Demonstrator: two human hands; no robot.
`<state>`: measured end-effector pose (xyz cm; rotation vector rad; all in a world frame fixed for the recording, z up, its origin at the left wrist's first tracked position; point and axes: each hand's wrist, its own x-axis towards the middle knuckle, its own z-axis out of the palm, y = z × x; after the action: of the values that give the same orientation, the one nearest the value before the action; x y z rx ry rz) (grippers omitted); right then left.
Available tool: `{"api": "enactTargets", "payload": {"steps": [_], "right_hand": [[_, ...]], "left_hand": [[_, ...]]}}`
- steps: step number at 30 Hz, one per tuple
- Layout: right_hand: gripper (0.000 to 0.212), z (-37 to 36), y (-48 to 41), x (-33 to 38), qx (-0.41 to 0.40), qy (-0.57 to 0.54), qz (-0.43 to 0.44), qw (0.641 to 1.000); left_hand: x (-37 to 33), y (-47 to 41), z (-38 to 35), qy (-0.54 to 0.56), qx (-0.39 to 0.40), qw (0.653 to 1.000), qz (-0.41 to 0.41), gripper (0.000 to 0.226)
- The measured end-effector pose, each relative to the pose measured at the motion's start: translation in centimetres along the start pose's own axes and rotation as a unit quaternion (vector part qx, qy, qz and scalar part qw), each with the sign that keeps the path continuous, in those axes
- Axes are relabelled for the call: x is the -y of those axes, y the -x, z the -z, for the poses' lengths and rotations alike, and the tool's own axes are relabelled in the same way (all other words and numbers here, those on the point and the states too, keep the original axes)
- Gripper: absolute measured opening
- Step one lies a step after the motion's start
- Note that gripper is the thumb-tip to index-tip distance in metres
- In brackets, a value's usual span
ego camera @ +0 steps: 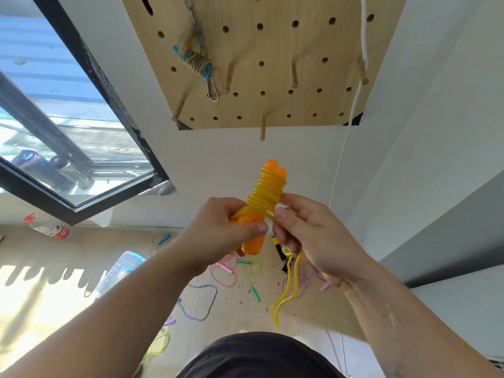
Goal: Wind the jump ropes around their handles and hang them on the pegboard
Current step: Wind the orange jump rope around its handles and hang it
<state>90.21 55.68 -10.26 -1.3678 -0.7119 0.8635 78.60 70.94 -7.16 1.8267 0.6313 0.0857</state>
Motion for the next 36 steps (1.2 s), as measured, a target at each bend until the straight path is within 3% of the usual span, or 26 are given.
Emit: {"api": "enactTargets", "payload": {"steps": [3,6,9,11,13,15,17,18,20,22,25,30,33,36], "right_hand": [[0.029,1.1,0.0,0.1,0.017,0.029,0.014,0.999],[0.008,0.9,-0.1,0.1,0.037,0.05,0.041,0.997],[0.02,0.9,-0.3,0.0,0.028,0.033,0.04,0.998],[0.041,0.8,-0.3,-0.2,0.034,-0.005,0.052,0.998],[0.053,0.4,-0.3,-0.5,0.022,-0.014,0.054,0.998],[0.047,0.3,-0.2,-0.9,-0.017,0.004,0.048,0.999],[0.03,0.3,-0.3,-1.4,-0.076,0.023,0.029,0.996],[0.027,0.4,-0.4,-1.7,-0.102,0.029,0.02,0.994],[0.035,0.3,-0.5,-2.3,-0.16,0.042,0.005,0.986],[0.05,-0.2,-0.7,-2.6,-0.201,0.047,-0.004,0.979],[0.061,-1.0,-1.1,-2.7,-0.208,0.054,-0.017,0.977],[0.035,-1.0,-0.7,-2.1,-0.165,0.021,-0.003,0.986],[0.012,-0.5,-0.4,-1.2,-0.111,0.003,0.016,0.994],[0.021,0.2,-0.4,-0.9,-0.087,0.017,0.011,0.996]], "left_hand": [[0.3,0.5,0.4,0.15,0.072,0.986,0.027,0.047],[0.5,0.8,-0.2,0.274,0.156,0.949,0.029,0.051],[0.5,0.9,-0.7,0.347,0.218,0.911,0.048,0.059],[0.4,1.1,-0.7,0.389,0.248,0.885,0.07,0.067],[0.6,1.0,-0.7,0.388,0.253,0.883,0.079,0.067],[0.9,0.5,-0.9,0.309,0.188,0.929,0.075,0.061],[1.5,-0.1,-1.4,0.174,0.026,0.982,0.067,0.072],[1.7,-0.1,-1.6,0.109,-0.05,0.991,0.058,0.076],[1.7,0.4,-2.1,0.0,-0.108,0.994,0.027,0.083],[1.7,0.9,-2.9,-0.124,-0.093,0.988,0.0,0.093],[2.1,1.0,-4.0,-0.212,-0.127,0.968,-0.043,0.075],[1.9,1.3,-3.7,-0.151,-0.151,0.976,-0.051,0.046],[1.3,1.2,-3.3,0.013,-0.139,0.99,-0.022,0.037],[1.0,1.2,-3.0,0.151,-0.101,0.983,-0.016,0.05]]}}
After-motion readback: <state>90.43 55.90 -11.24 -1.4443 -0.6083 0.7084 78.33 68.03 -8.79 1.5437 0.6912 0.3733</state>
